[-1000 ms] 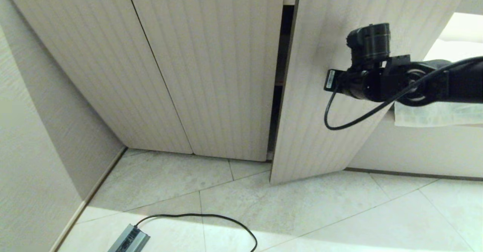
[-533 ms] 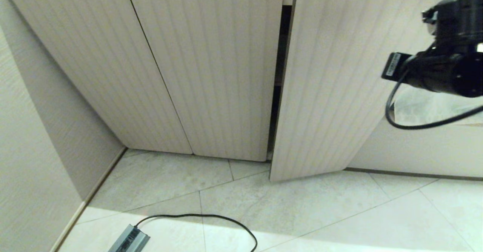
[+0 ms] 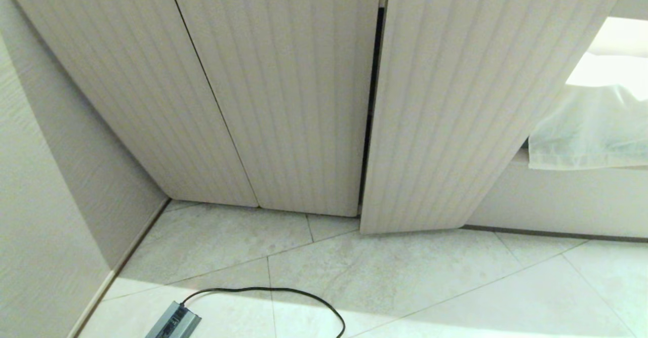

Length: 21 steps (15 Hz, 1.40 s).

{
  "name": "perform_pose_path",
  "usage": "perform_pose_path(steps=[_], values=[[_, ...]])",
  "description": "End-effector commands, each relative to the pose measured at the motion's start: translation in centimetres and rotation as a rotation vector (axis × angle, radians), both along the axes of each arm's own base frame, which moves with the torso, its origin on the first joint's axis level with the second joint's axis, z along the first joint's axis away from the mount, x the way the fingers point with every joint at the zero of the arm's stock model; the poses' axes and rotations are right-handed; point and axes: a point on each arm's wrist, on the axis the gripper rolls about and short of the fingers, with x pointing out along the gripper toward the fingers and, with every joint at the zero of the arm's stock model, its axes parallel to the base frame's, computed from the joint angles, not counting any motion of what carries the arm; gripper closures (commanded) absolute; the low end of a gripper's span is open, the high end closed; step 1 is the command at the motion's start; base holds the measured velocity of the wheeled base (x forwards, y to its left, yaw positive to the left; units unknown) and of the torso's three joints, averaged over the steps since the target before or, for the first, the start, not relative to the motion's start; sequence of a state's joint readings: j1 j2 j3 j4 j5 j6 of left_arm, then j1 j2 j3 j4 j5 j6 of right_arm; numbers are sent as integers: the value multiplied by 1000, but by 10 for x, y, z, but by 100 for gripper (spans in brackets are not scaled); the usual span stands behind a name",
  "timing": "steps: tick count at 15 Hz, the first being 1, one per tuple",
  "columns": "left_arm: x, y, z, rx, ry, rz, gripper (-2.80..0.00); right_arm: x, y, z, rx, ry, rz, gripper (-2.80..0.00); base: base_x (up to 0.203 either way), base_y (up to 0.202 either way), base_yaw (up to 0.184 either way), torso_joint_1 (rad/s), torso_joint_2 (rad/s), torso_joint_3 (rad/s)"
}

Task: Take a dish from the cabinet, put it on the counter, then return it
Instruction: Close the cabinet door

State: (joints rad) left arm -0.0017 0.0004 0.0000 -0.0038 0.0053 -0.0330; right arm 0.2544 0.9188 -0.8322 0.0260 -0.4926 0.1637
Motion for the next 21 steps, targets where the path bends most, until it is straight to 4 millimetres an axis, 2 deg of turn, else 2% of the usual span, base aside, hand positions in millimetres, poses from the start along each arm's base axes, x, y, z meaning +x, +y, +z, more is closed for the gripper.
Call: perform_pose_path(steps=[1, 3, 6, 8, 9, 11, 16, 21], values=[[0, 0, 0, -1, -2, 0, 0, -61, -13, -34, -21, -72, 74, 0, 0, 0, 0, 0, 0, 0], [0, 0, 0, -1, -3, 1, 0, -66, -13, -74, -83, 17, 129, 0, 0, 0, 0, 0, 0, 0], [0, 0, 0, -1, -1, 1, 0, -58, -9, -125, -149, 126, 176, 0, 0, 0, 0, 0, 0, 0], [0, 0, 0, -1, -2, 0, 0, -60, -9, -163, -207, 141, 232, 0, 0, 0, 0, 0, 0, 0], [0, 0, 0, -1, -3, 0, 0, -64, -10, -174, -233, 116, 282, 0, 0, 0, 0, 0, 0, 0], [0, 0, 0, -1, -1, 1, 0, -74, -12, -181, -253, 93, 363, 0, 0, 0, 0, 0, 0, 0], [0, 0, 0, -1, -1, 1, 0, -102, -14, -203, -263, 102, 255, 0, 0, 0, 0, 0, 0, 0], [0, 0, 0, -1, -2, 0, 0, -98, -14, -207, -179, 198, 229, 0, 0, 0, 0, 0, 0, 0]])
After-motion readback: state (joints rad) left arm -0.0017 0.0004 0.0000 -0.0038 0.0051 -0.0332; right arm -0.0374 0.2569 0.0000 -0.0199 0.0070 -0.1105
